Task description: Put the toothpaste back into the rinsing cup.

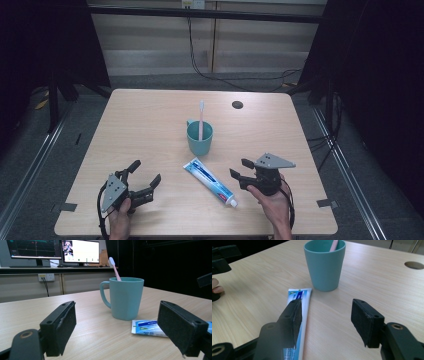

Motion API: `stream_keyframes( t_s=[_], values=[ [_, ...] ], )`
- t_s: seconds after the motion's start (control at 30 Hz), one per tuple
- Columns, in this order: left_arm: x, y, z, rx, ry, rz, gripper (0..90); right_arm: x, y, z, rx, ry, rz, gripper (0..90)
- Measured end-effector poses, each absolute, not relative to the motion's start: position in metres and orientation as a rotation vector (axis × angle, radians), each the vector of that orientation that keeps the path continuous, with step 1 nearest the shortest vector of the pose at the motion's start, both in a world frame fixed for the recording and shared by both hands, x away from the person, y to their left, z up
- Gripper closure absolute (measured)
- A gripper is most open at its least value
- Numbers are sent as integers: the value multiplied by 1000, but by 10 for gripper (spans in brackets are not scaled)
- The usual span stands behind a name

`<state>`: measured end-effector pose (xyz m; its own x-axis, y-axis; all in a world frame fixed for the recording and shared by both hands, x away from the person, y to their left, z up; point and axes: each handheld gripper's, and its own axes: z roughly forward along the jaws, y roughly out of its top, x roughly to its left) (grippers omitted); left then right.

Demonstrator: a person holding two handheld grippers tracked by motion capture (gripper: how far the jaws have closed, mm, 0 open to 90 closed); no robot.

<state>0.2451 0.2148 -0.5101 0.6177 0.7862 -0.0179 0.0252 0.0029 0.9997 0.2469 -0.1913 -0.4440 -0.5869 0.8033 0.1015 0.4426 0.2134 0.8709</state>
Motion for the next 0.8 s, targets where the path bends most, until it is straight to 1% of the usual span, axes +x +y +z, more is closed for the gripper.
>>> stream_keyframes(
  t_s=[0.03,0.17,0.47,0.8],
  values=[
    [245,215,-510,1464,727,688,156,248,-191,-443,1173,2125,1320,453],
    [245,215,-510,1465,729,685,156,254,-190,-440,1195,2212,1289,464],
    [245,215,-510,1463,721,684,157,270,-183,-440,1221,2417,1195,446],
    [245,216,-510,1471,713,687,158,283,-177,-428,1218,2567,1089,443]
  ],
)
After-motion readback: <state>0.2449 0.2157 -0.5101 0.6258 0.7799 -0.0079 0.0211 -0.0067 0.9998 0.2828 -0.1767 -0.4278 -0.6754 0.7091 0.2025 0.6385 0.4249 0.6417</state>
